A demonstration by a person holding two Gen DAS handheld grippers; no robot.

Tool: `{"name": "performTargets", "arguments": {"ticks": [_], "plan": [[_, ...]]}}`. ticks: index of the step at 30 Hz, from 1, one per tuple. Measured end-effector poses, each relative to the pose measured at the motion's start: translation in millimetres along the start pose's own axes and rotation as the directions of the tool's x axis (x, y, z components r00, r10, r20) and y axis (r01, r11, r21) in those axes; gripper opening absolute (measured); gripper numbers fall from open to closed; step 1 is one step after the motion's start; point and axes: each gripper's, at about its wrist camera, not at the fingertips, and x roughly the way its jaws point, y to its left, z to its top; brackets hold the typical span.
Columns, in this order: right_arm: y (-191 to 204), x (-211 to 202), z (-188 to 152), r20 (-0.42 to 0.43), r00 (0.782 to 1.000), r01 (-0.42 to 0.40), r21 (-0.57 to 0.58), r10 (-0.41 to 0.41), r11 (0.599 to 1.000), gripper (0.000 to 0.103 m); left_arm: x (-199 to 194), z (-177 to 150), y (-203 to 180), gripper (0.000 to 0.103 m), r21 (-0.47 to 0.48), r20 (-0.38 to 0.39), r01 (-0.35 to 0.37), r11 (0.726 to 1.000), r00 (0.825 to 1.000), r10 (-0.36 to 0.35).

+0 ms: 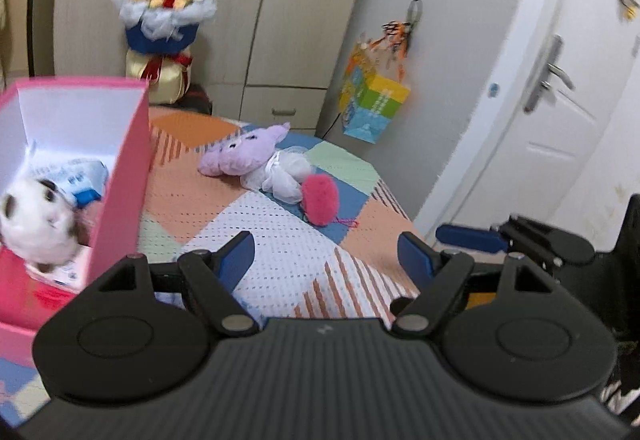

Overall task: Organize soft objects
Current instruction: 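Move the left tool toward the white mesh puff while the right approaches the pink pompom, then close the left gripper on the white mesh puff while the right grasps the pink pompom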

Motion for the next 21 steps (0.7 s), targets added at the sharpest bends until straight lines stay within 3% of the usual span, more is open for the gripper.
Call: {"name": "performTargets", "arguments": {"ticks": [9, 13, 21], "plan": [[-50, 66, 10, -0.063, 0.998, 0.003, 0.018, -0.002, 1.0, 0.084, 80, 24, 15, 0.078, -0.156, -0.042, -0.065, 0.986, 0.997, 0.059], [-69, 93, 14, -0.072, 0.997, -0.024, 0.066, 0.029, 0.998, 0.084, 108, 33, 13, 0.078, -0.212, -0.018, -0.113, 0.971, 0.994, 0.111], [-82, 129, 10, -0.117, 0.992, -0.048, 0.047, 0.053, 0.998, 0.084, 156, 46, 6, 0.078, -0.243, 0.015, -0.285, 0.927, 0.955, 0.297]]}}
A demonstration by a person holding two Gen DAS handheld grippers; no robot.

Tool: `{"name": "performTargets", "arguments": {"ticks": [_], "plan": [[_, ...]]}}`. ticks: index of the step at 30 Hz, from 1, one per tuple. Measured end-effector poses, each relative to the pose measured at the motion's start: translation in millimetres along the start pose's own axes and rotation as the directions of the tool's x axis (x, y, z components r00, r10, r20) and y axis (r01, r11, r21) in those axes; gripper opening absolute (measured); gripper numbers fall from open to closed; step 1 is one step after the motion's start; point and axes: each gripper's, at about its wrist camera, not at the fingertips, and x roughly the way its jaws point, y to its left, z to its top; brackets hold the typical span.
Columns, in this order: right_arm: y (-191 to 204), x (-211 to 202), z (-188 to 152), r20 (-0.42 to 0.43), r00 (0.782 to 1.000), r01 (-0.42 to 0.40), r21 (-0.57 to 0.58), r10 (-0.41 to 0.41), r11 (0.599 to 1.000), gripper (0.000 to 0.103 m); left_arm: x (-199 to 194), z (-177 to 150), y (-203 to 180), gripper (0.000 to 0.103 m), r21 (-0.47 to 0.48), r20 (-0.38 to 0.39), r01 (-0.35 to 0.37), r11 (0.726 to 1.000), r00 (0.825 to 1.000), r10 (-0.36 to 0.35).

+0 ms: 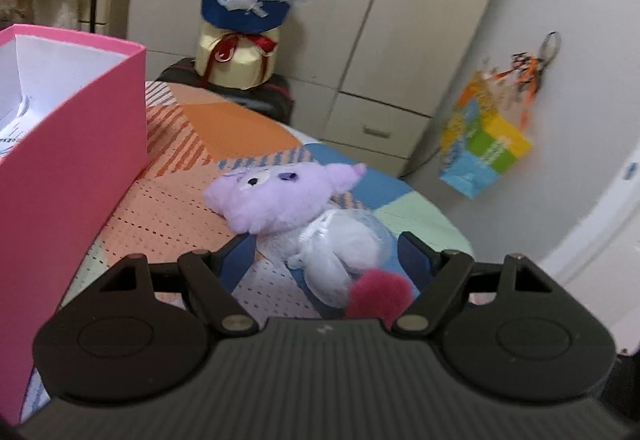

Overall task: Organize soft objects
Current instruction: 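Close the left gripper on the white mesh puff while the right grasps the pink pompom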

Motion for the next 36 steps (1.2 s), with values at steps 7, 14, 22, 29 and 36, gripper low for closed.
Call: {"name": "performTargets", "arguments": {"ticks": [7, 14, 22, 29, 36], "plan": [[-5, 11, 0, -0.023, 1.0, 0.01, -0.041, -0.011, 0.999, 0.084, 32, -1, 4, 0.076, -0.027, -0.086, -0.047, 0.999, 0.995, 0.044], [-4, 20, -4, -0.027, 1.0, 0.0, -0.07, -0.002, 0.998, 0.084, 38, -3, 14, 0.066, -0.051, -0.085, -0.016, 0.999, 0.996, 0.012], [-7, 22, -7, 0.0, 1.0, -0.011, -0.048, 0.011, 0.999, 0.081, 39, -7, 25, 0.044, -0.073, -0.057, -0.007, 0.997, 0.998, 0.003], [-7, 23, -7, 0.024, 1.0, -0.016, -0.019, 0.017, 1.0, 0.055, 41, -11, 37, 0.017, -0.137, -0.082, 0.062, 0.989, 0.994, -0.074], [2, 18, -10, 0.028, 1.0, 0.006, -0.044, -0.005, 0.999, 0.045, 40, -17, 39, 0.009, -0.149, -0.059, 0.074, 0.986, 0.995, -0.084]]}}
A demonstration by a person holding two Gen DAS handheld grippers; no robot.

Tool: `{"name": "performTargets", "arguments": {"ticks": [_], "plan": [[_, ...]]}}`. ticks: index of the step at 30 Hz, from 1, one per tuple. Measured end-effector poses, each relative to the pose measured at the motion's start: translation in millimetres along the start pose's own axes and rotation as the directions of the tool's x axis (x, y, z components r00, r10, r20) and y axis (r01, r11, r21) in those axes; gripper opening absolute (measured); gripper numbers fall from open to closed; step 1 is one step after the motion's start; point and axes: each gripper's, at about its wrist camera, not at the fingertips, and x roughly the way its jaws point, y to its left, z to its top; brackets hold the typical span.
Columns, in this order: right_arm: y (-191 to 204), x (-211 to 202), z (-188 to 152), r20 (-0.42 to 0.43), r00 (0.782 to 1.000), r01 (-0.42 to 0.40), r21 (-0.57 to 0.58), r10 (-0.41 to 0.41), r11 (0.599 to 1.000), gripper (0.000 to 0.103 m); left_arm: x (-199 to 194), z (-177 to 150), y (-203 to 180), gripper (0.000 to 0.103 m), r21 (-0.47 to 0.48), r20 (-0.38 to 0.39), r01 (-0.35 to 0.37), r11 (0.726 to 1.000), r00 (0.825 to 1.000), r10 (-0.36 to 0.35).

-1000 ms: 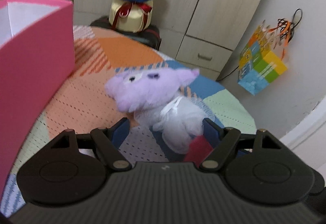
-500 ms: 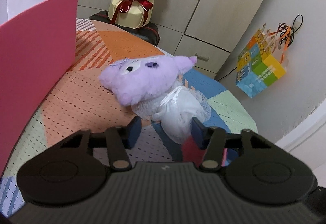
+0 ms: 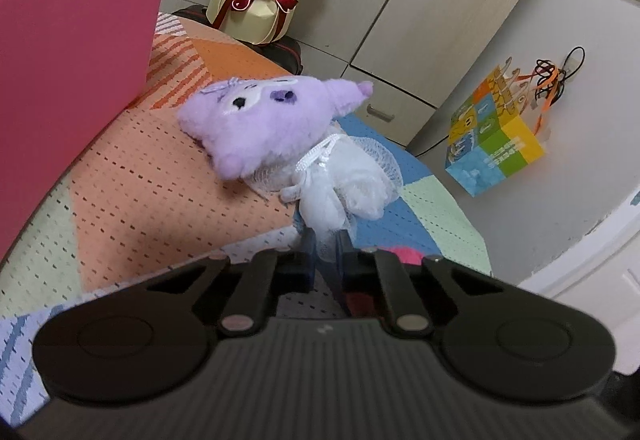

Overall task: Organize soft objects
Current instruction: 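Close the left gripper on the white mesh puff while the right grasps the pink pompom, then lift the mesh puff with the left gripper while the right lifts the pompom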

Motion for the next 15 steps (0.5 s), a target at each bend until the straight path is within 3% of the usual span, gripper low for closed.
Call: {"name": "performTargets", "arguments": {"ticks": [5, 15], "plan": [[3, -15, -8, 0.028, 0.999, 0.039, -0.003, -0.039, 0.999, 0.044, -6, -3, 2, 0.008, 0.016, -0.007, 0.017, 1.0, 1.0, -0.017], [-26, -37, -12, 0.082, 0.992, 0.085, 0.109, -0.094, 0.99, 0.044, -24, -14, 3, 0.007, 0.102, 0.016, -0.014, 0.995, 1.0, 0.012]]}}
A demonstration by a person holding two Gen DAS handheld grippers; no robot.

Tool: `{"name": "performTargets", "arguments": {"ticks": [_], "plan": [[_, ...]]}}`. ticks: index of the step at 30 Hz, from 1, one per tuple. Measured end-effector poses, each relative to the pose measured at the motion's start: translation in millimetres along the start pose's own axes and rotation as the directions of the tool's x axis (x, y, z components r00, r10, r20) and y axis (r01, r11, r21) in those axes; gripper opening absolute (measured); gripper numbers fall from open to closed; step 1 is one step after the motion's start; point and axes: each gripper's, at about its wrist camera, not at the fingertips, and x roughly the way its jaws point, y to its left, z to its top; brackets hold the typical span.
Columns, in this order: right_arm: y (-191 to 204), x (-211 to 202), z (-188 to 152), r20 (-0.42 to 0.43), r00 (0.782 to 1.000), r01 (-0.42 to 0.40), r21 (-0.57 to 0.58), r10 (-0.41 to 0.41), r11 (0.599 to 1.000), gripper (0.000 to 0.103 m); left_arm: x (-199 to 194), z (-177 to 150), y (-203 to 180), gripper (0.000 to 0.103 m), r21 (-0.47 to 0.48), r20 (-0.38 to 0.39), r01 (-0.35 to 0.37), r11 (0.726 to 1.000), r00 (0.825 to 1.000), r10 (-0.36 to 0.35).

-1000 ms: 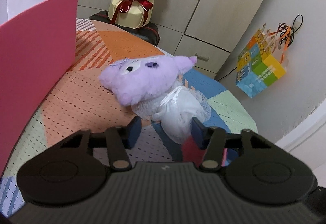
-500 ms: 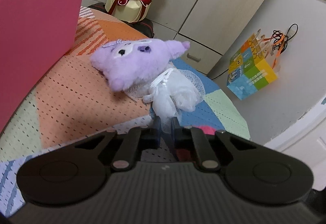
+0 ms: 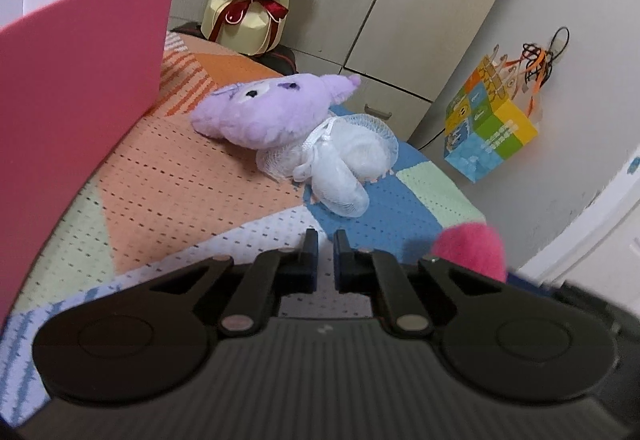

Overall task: Organize soft objects
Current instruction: 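Lift the mesh puff with the left gripper while the right lifts the pompom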

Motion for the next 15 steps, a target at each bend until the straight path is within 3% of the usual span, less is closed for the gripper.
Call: {"name": "performTargets", "arguments": {"ticks": [11, 13, 14, 15], "plan": [[-25, 24, 28, 0.014, 1.0, 0.007, 0.072, -0.008, 0.997, 0.044, -9, 10, 2, 0.012, 0.008, 0.004, -0.019, 1.0, 1.0, 0.019], [-28, 26, 31, 0.017, 1.0, 0.007, 0.075, -0.008, 0.997, 0.044, -9, 16, -3, 0.027, 0.002, 0.015, -0.045, 0.999, 0.999, 0.045], [-30, 27, 32, 0.02, 1.0, 0.004, 0.078, -0.005, 0.997, 0.044, -9, 19, -6, 0.047, -0.014, 0.023, -0.058, 0.998, 0.998, 0.058], [-33, 27, 34, 0.026, 1.0, 0.0, 0.084, -0.002, 0.996, 0.044, -9, 22, -9, 0.06, -0.033, 0.034, -0.068, 0.997, 0.997, 0.069]]}}
